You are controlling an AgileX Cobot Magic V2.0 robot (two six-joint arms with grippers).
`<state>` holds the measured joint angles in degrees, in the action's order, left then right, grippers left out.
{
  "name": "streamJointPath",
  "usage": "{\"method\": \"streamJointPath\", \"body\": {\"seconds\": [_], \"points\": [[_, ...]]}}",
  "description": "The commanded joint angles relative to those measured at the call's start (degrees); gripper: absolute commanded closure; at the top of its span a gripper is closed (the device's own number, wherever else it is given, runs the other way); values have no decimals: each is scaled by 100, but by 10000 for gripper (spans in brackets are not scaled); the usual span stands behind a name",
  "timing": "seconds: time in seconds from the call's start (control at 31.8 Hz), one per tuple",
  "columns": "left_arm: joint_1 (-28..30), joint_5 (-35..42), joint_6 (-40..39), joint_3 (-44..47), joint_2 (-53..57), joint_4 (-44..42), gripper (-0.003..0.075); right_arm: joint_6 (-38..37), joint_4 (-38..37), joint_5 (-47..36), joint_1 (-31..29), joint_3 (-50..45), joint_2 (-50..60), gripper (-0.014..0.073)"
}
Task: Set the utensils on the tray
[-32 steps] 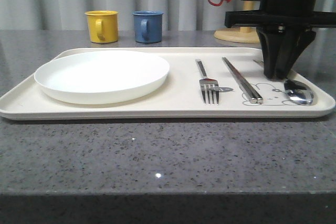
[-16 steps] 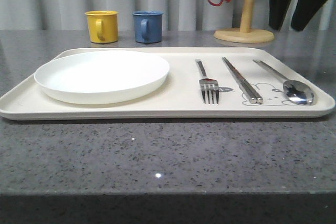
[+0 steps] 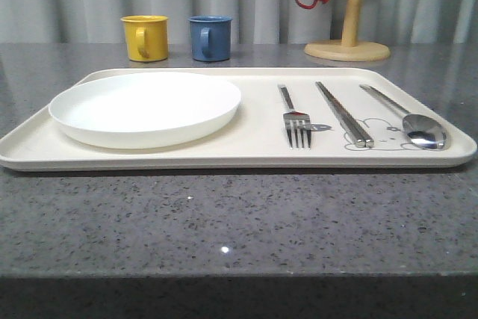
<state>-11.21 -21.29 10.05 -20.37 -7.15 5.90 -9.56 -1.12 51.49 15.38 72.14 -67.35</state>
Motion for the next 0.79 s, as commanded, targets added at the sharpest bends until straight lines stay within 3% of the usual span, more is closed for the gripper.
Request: {"method": "streamJointPath", "body": {"seconds": [0.0, 0.44, 0.75], "points": [[-29, 465, -48, -170, -70, 68, 738, 77, -346, -1164, 4, -735, 853, 666], [-29, 465, -48, -170, -70, 68, 738, 77, -661, -3134, 4, -3916, 3395, 666], [-29, 465, -48, -170, -70, 68, 738, 77, -661, -3765, 4, -5085, 5101, 666]]}}
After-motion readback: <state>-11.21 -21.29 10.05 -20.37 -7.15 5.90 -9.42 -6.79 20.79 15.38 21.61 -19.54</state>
